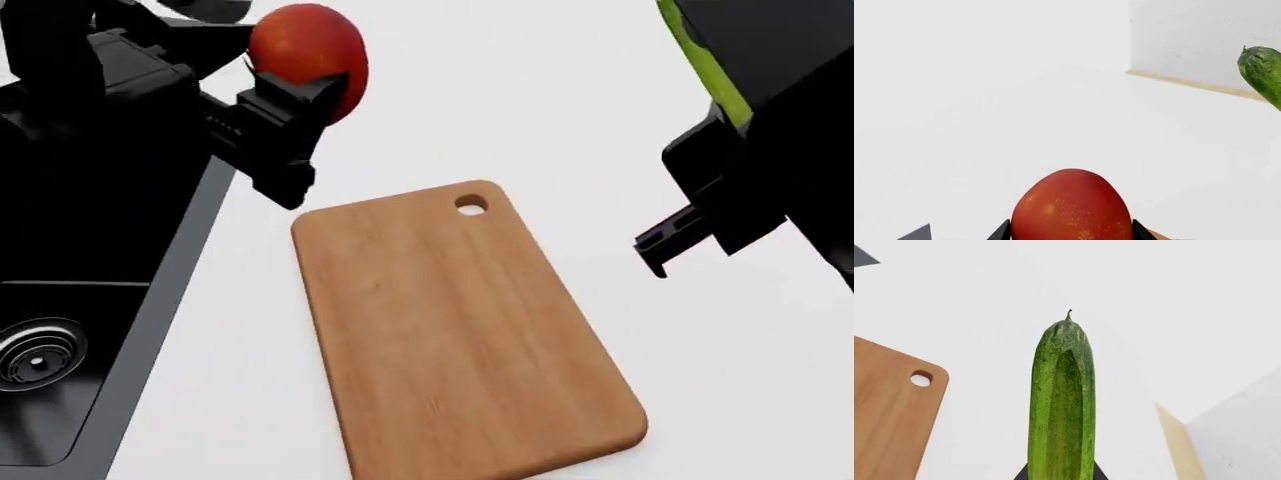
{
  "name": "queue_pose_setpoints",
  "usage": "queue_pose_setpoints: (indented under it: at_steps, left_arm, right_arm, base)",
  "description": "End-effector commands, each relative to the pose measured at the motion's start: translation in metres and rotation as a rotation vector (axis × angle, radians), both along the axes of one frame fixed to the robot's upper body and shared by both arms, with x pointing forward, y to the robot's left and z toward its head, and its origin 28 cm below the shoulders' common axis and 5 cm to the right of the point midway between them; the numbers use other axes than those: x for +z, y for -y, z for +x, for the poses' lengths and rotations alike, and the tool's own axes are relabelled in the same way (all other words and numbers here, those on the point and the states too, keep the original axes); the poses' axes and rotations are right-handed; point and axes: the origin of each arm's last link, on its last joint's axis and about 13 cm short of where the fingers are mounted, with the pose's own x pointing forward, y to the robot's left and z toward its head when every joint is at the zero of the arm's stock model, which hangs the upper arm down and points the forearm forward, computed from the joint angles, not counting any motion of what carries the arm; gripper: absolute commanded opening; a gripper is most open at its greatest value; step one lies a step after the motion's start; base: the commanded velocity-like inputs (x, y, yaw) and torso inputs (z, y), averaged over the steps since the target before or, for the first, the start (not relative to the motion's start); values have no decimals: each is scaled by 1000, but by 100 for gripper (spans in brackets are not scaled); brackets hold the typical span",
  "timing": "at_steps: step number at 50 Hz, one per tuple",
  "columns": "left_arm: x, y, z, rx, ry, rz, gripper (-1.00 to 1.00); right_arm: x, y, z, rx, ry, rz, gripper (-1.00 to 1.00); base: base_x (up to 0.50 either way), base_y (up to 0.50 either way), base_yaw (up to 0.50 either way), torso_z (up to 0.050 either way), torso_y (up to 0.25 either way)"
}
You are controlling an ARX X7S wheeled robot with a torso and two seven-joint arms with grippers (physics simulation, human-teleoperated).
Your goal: Pick the vegetables from the sink and place them on the cutting board.
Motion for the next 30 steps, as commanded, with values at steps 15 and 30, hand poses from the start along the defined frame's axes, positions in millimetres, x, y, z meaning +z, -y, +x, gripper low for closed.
queue_pose_setpoints:
  at_steps: [15, 30]
  left_arm:
    - [-23, 20, 37, -21, -306, -121, -100]
    - [-56, 21, 46, 2, -355, -100, -100]
  right_arm:
    - [18, 3, 1, -74, -6, 46, -100]
    - [17, 5, -1, -86, 7, 70, -100]
  base:
    - [0, 0, 0, 0, 0]
    - [0, 0, 0, 0, 1]
